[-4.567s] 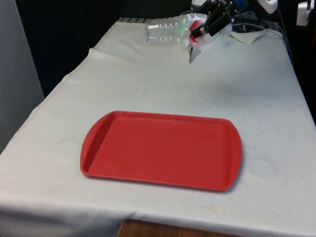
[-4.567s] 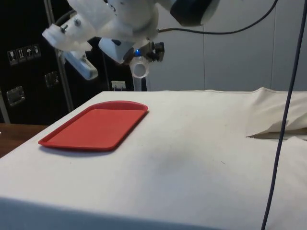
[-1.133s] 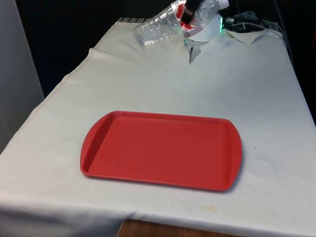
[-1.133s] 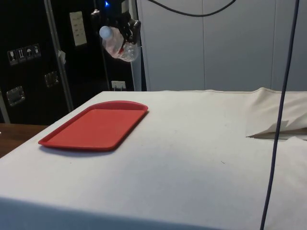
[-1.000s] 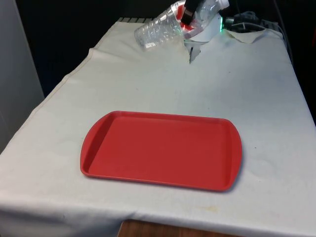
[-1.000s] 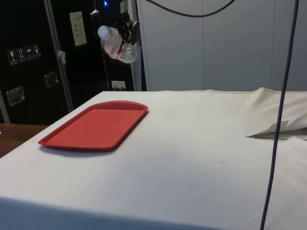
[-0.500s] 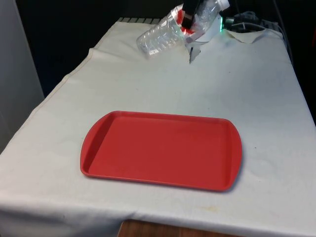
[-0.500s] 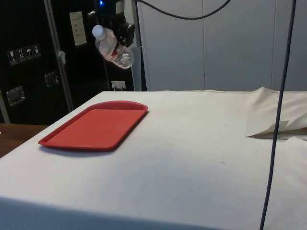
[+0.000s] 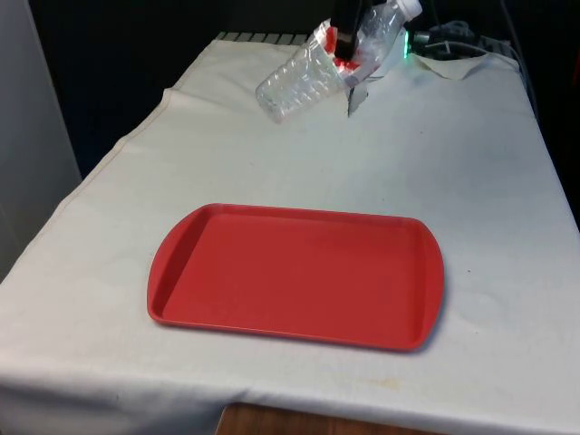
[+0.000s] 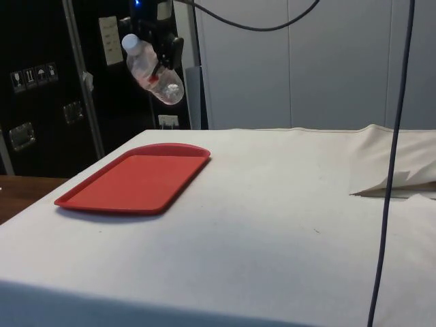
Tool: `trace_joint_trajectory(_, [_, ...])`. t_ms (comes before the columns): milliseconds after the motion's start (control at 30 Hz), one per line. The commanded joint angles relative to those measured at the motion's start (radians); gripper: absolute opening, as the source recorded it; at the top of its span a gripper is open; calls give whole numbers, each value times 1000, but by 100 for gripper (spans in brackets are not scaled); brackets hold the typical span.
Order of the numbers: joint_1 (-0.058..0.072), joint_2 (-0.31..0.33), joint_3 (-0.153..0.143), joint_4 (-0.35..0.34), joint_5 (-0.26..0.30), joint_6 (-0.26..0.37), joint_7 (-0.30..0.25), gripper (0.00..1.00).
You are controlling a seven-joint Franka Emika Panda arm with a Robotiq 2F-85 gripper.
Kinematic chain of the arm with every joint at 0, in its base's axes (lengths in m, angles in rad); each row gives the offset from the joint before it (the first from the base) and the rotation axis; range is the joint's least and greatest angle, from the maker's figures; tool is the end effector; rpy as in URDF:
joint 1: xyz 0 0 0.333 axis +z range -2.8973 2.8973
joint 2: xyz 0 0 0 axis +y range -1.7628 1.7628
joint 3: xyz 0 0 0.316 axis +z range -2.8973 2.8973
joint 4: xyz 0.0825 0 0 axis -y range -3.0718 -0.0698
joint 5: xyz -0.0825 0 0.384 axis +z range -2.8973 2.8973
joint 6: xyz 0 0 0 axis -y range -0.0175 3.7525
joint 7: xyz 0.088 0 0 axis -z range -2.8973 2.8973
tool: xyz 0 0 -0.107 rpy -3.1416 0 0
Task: Place the bottle upright on the tray.
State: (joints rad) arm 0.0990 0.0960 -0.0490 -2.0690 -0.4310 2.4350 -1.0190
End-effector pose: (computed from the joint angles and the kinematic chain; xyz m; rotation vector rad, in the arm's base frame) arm 0.5895 0.0290 0.4136 2.1192 1.7176 0.1138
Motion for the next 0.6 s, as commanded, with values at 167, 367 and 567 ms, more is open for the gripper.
trace_joint_trajectory(167, [-6, 16, -3, 13, 62, 30, -25, 0])
trace_joint_trajectory(367, [-7, 33, -9, 29, 120, 53, -40, 0])
trace_joint_trajectory(567, [-10, 46, -12, 42, 170, 66, -56, 0])
